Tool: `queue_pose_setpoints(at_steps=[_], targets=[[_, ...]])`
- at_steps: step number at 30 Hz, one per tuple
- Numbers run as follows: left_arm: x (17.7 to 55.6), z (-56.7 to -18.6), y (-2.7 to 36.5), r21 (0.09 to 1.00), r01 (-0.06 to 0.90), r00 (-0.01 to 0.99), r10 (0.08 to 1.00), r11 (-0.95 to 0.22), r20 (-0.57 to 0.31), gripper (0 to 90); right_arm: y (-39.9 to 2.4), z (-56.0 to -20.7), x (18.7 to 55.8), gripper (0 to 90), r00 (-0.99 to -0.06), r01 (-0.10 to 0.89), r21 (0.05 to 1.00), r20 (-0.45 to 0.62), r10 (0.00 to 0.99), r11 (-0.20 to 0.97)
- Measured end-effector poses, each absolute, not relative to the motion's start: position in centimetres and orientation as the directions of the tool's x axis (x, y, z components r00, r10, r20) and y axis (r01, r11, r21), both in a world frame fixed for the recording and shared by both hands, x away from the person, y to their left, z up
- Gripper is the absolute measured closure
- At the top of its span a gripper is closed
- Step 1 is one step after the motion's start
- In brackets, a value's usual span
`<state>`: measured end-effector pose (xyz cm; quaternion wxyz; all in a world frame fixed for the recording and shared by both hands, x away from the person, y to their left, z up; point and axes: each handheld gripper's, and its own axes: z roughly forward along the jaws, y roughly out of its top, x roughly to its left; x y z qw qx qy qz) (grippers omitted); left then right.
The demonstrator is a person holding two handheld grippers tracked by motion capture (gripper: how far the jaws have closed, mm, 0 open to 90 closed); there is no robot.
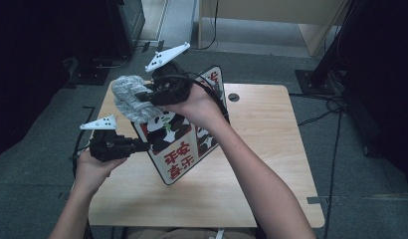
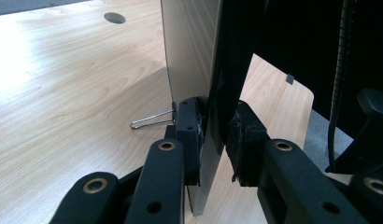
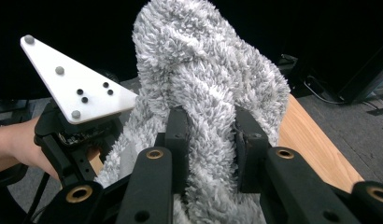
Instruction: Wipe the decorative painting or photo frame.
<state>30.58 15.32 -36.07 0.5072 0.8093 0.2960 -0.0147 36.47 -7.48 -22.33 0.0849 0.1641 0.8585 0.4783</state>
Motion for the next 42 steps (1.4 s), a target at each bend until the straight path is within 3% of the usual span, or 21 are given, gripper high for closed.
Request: queue_pose_setpoints(at_steps=[22,42], targets=[[30.6,-36.1,15.4,0.812,0.495,0.824,0.464,-0.309,-0.325,76.7,-9.3,-22.4,37.8,72.2,-0.914,0.229,0.853,0.022,0.406,0.469],[30.6,-36.1,15.5,0.811,0.498,0.822,0.464,-0.307,-0.329,76.9,-11.6,-22.7,39.6,72.2,-0.900,0.284,0.867,0.094,0.427,0.409]])
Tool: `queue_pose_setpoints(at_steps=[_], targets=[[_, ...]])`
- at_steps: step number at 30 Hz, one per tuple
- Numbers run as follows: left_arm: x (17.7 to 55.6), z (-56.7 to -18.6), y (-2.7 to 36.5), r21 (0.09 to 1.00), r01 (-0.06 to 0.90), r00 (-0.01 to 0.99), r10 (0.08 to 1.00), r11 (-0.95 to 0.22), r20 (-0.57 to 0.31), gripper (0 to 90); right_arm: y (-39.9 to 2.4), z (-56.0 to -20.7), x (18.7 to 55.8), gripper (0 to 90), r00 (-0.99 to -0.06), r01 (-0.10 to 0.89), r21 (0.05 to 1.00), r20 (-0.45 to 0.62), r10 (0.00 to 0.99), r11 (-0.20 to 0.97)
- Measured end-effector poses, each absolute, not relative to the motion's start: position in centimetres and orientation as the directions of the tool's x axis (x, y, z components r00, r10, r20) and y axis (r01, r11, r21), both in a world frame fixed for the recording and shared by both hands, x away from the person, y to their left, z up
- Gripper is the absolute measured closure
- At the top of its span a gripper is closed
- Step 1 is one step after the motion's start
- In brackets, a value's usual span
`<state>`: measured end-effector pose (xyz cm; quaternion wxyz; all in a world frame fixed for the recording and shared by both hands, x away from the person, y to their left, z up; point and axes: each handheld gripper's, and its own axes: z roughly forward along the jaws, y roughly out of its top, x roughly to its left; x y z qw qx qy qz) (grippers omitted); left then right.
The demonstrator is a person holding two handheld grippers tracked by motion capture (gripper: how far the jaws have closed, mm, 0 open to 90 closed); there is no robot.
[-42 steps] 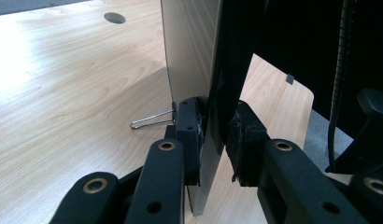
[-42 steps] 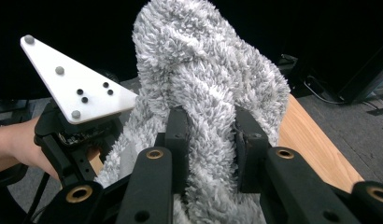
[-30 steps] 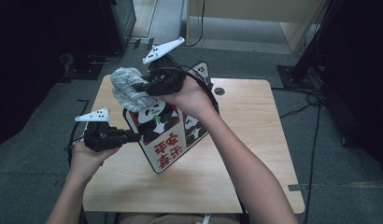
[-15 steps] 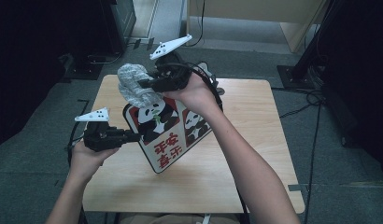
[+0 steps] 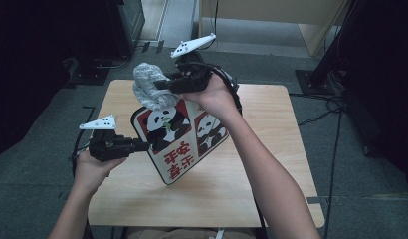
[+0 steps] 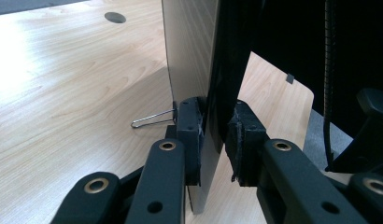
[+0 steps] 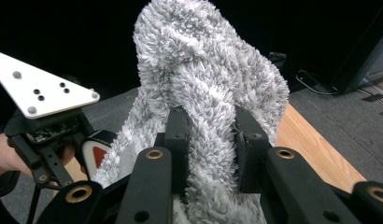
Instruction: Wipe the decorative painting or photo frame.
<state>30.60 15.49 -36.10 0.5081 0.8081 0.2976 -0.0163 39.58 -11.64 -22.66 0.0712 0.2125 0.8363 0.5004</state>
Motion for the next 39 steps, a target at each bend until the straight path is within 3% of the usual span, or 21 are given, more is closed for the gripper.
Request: queue_pose_setpoints(at_steps=[39], targets=[[30.7,-36.1,15.7,0.809,0.502,0.821,0.461,-0.305,-0.335,77.4,-15.6,-22.5,41.9,71.9,-0.842,0.323,0.866,0.077,0.535,0.383]])
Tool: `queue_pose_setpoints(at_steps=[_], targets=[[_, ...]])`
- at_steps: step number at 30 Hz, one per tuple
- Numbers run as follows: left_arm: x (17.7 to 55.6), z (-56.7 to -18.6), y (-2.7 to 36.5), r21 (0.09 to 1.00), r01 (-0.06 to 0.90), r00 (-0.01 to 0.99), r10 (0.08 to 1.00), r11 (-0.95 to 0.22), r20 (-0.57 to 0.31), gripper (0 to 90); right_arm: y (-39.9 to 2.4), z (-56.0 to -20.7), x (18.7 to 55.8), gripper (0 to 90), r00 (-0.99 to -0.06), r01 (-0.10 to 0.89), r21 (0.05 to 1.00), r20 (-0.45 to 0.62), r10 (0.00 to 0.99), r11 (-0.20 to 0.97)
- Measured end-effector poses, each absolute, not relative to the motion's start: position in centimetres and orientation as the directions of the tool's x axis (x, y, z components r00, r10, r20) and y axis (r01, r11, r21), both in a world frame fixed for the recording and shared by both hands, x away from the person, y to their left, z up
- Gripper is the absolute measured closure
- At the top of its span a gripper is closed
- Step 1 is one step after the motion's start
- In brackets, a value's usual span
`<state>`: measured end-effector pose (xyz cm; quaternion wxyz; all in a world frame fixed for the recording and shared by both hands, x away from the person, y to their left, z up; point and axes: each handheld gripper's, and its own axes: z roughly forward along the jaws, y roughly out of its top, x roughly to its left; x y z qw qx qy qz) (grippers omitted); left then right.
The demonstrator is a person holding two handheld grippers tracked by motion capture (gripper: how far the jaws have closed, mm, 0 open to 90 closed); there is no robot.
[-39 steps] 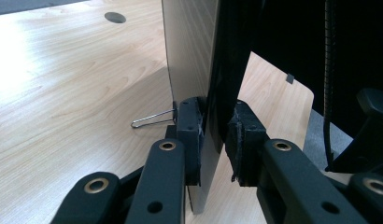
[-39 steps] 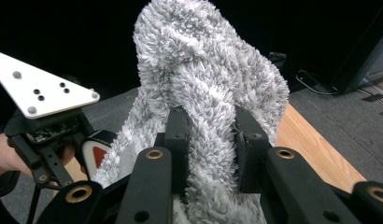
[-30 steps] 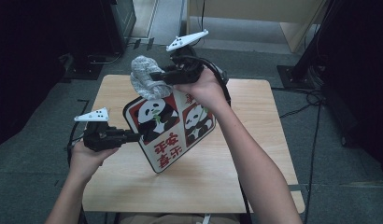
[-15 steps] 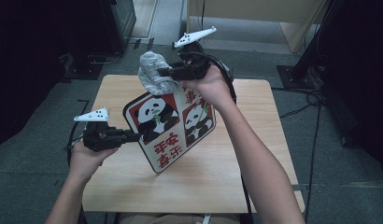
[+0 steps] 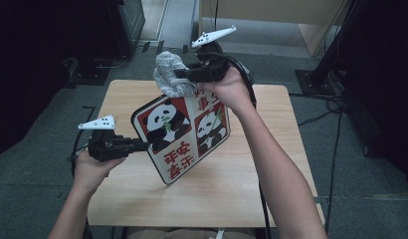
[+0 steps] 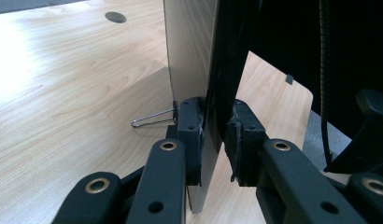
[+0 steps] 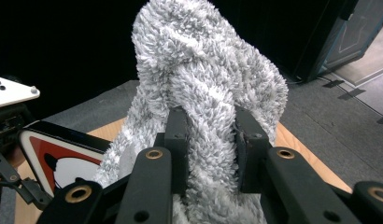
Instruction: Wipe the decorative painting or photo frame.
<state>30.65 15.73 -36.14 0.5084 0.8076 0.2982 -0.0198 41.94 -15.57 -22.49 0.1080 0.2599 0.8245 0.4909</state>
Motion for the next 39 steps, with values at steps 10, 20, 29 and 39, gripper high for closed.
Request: queue_pose_setpoints(at_steps=[10,20,29,39], targets=[[30.7,-36.1,15.8,0.810,0.502,0.821,0.463,-0.304,-0.335,77.4,-16.7,-22.5,42.6,71.9,-0.824,0.341,0.867,0.089,0.560,0.363],[30.7,-36.2,15.8,0.810,0.502,0.821,0.463,-0.303,-0.335,77.5,-17.5,-22.3,43.3,71.9,-0.811,0.353,0.861,0.087,0.579,0.366],[30.8,-36.2,15.9,0.812,0.501,0.821,0.462,-0.301,-0.335,77.6,-19.2,-22.1,43.8,72.1,-0.785,0.371,0.858,0.084,0.614,0.356],[30.8,-36.2,15.9,0.812,0.501,0.821,0.461,-0.300,-0.336,77.6,-20.6,-21.9,44.6,72.1,-0.761,0.385,0.855,0.081,0.643,0.348]])
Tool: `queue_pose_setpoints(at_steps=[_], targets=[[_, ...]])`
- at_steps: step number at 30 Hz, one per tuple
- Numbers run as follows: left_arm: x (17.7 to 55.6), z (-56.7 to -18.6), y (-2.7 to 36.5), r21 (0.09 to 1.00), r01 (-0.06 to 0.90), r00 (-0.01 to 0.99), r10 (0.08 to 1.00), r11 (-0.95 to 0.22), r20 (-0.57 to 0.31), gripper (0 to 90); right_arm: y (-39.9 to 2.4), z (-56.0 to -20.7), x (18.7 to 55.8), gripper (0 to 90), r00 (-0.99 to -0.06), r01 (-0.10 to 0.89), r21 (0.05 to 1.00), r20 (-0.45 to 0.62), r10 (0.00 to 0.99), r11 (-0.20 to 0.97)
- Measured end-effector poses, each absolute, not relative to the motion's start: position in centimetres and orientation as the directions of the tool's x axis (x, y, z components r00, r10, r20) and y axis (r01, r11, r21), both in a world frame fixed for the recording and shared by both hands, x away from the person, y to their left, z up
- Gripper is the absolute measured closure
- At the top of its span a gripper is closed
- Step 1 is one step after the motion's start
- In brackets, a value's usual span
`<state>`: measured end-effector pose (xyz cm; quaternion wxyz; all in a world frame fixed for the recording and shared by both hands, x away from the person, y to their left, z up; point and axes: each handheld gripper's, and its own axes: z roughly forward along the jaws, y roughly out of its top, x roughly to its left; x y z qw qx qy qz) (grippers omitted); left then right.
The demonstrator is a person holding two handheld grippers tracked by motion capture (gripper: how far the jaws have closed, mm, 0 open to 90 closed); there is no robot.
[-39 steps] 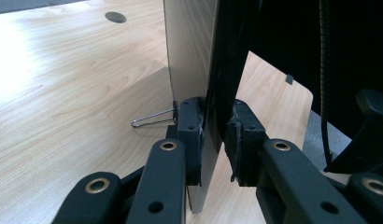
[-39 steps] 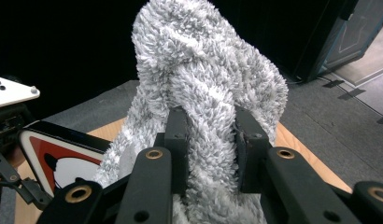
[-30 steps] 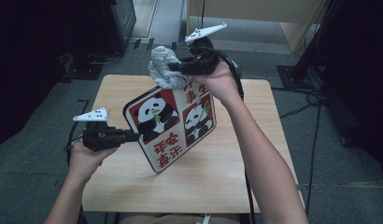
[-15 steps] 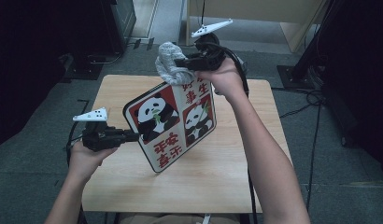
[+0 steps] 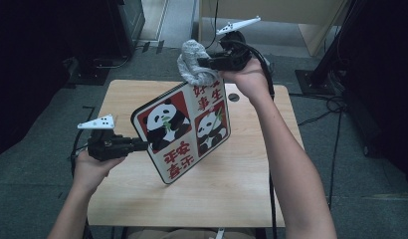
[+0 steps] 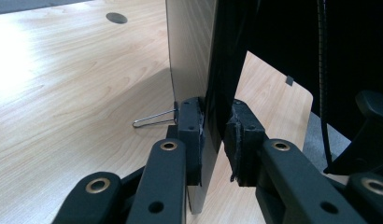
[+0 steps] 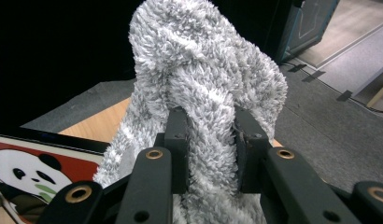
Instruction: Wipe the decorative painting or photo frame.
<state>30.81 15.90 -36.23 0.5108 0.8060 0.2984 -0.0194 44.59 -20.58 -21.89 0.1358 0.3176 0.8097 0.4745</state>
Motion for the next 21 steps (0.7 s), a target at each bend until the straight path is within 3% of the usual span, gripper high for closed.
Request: queue_pose_setpoints(at_steps=[21], targets=[[31.0,-36.3,16.1,0.813,0.500,0.821,0.462,-0.297,-0.336,77.8,-24.2,-22.0,45.9,72.4,-0.677,0.430,0.847,0.075,0.732,0.311]])
